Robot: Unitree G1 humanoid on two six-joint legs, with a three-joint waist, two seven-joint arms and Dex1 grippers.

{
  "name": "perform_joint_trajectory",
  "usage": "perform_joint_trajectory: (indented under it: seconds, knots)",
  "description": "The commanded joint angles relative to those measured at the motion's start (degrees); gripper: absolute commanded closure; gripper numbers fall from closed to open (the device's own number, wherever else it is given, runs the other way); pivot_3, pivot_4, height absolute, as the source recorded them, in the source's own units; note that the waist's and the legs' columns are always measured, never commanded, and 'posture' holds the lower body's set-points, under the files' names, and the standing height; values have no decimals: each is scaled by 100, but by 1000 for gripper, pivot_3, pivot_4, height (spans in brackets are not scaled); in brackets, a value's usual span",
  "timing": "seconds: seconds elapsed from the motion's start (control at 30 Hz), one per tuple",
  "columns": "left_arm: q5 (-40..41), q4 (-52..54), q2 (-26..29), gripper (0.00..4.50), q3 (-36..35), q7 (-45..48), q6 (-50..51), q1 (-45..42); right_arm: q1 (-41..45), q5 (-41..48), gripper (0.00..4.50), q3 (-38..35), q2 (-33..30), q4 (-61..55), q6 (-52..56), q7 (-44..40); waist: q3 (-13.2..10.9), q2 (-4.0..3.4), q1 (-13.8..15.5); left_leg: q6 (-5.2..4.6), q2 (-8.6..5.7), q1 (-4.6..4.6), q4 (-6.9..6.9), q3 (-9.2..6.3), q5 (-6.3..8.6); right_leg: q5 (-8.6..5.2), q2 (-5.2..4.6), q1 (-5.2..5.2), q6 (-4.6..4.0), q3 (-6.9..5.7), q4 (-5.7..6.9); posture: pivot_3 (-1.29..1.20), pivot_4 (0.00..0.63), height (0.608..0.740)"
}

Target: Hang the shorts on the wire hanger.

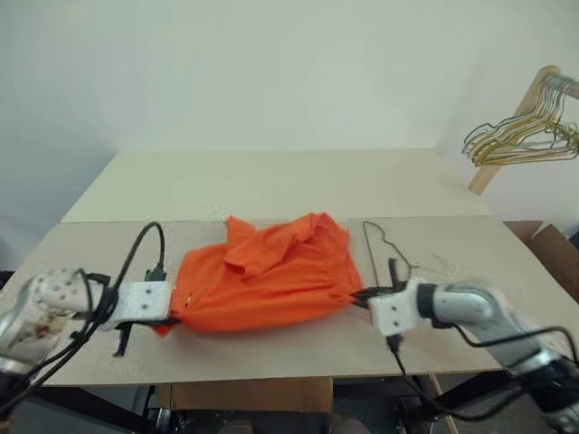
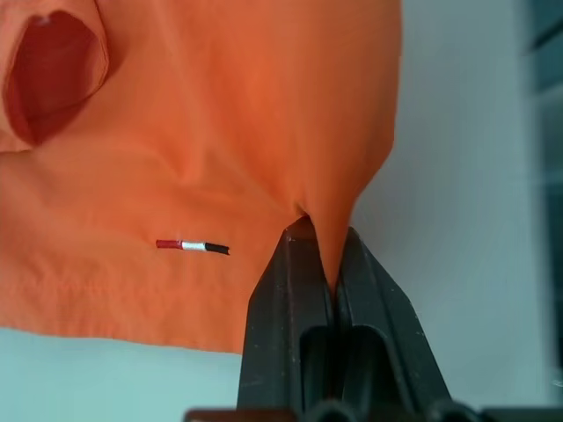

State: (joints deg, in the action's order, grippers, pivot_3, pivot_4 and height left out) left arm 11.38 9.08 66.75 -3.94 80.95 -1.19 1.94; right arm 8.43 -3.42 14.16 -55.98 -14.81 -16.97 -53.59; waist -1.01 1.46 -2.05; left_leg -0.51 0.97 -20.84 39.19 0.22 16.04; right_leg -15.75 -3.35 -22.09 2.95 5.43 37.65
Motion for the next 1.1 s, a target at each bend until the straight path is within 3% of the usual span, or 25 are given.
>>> perform_joint_trajectory:
  seconds: [0.03,0.1,0.23,0.37,0.43,0.53,0.63,0.7,0.77,0.9,1.03,1.1]
  knots:
    - [278,289,58,4500,-433,-6,-53,76,-23,521,4467,-490,-132,-272,-43,-214,-4,3,8,0,0,15,0,7,0,-1,2,12,1,1,0,20,0,740]
    - [78,222,-179,4500,-310,-415,-47,-197,225,548,4467,-518,90,-67,116,-119,-16,0,13,0,2,56,0,38,0,-20,7,52,21,0,-4,26,0,740]
    - [-605,-559,-1206,4500,277,-1618,252,-1863,1925,115,4467,-396,1202,1384,419,559,-28,9,37,-1,0,132,-11,46,-2,-34,17,120,34,2,-17,19,0,740]
    - [-1440,-2950,-2084,4500,858,-2474,-123,-4508,4016,-764,4467,-249,2268,3730,184,1814,-30,20,39,0,-3,137,-22,33,-3,-3,29,112,-17,0,-14,41,0,740]
    - [-1995,-4657,-2578,4500,1104,-3415,-460,-6031,5116,-1237,4467,-168,2743,5127,28,2840,-29,22,48,4,-12,88,-23,17,-6,0,26,71,-22,-10,-4,49,0,740]
    - [-2905,-6961,-3145,4500,1419,-6000,-783,-8205,6852,-1594,4467,-324,3365,7081,189,4924,-25,28,32,52,-25,-24,-32,-4,-34,3,7,-60,-25,-18,37,59,0,740]
    - [-3334,-8015,-3355,4500,1524,-7946,-798,-9357,7809,-1527,4467,-621,3587,8050,1,6274,-24,30,-10,127,-45,-176,-32,-24,-78,5,-23,-251,-24,-18,93,62,0,740]
    - [-3283,-8250,-3360,4500,1325,-8800,-978,-9908,8151,-1414,4467,-843,3586,8206,-637,6985,-24,30,-56,130,-76,-208,-51,-25,-79,5,-68,-334,-23,-38,171,54,0,740]
    - [-3299,-8322,-3336,4500,1282,-9168,-1285,-10090,8171,-1437,4467,-885,3554,8244,-1133,7212,-24,31,-73,127,-108,-211,-113,-19,-76,5,-112,-370,-22,-73,170,46,0,740]
    - [-3349,-8204,-3282,4500,1392,-8938,-2022,-9707,7419,-1682,4467,-594,3409,8149,-1944,6678,-21,31,-127,107,-127,-228,-121,-6,-63,7,-146,-375,-19,-132,143,35,0,740]
    - [-3125,-7523,-3239,4500,1448,-7791,-2822,-8368,6030,-1716,4467,-268,3116,7751,-2653,5623,-15,27,-130,103,-132,-167,-103,-2,-63,3,-147,-219,-10,-174,23,30,0,740]
    - [-2549,-6410,-3183,4500,1372,-6636,-2894,-7093,5252,-1798,4467,-14,2824,7406,-3175,5056,-15,25,-132,96,-132,-144,-91,-2,-63,3,-147,-180,-7,-176,10,28,0,740]
